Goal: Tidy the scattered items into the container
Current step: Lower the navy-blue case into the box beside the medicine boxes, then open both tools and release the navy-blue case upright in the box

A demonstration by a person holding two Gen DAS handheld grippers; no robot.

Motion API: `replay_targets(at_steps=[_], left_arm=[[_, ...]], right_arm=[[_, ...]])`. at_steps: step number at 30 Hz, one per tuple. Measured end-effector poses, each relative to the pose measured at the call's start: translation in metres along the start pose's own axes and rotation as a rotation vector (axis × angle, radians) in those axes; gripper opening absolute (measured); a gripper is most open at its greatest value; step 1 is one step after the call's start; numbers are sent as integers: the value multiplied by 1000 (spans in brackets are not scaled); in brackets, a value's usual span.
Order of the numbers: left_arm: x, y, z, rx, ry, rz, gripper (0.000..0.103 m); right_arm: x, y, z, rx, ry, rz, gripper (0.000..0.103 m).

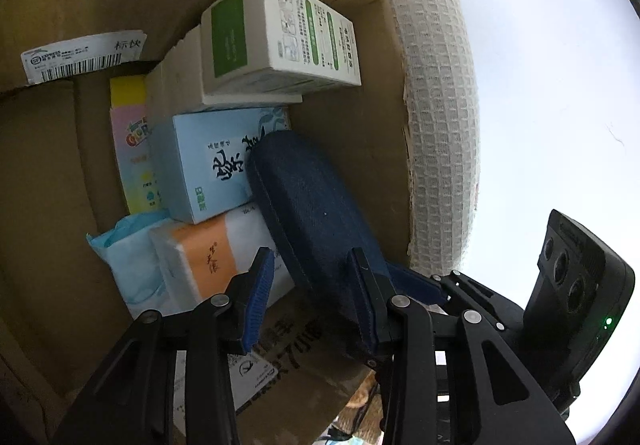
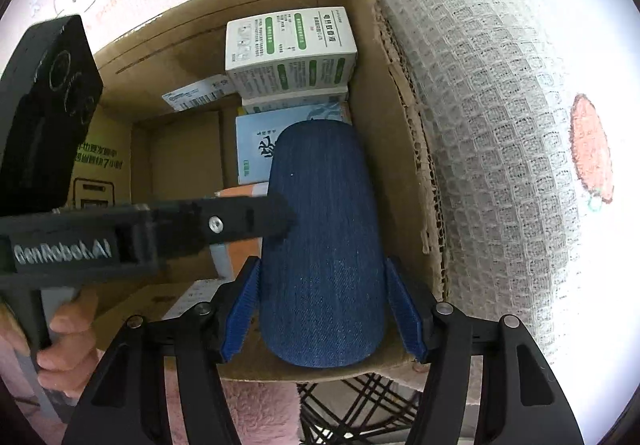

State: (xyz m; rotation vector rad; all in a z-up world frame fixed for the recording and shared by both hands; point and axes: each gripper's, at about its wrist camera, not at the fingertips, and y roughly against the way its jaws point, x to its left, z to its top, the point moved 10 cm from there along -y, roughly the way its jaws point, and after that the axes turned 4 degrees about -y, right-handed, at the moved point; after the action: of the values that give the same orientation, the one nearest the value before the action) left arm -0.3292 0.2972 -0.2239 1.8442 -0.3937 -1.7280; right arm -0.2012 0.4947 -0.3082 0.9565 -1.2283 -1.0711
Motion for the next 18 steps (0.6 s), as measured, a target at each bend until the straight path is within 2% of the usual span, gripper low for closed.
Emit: replay_targets(at_steps=[5, 8, 11, 15, 18], left_arm=[[-1, -4, 7, 8, 27, -26, 41], [1, -6, 15, 0, 11, 5, 41], [5, -4, 19, -12, 40, 23, 41], [6, -4, 22, -6, 41, 24, 40], [4, -4, 19, 4, 43, 16, 41]], right_arm=[[4, -21, 5, 8, 26, -11, 60], [7, -24, 8, 18, 39, -51, 60], [8, -18, 7, 15, 71, -114, 60], [8, 2, 6, -12, 72, -128, 60], [11, 8, -1, 8, 100, -132, 60]])
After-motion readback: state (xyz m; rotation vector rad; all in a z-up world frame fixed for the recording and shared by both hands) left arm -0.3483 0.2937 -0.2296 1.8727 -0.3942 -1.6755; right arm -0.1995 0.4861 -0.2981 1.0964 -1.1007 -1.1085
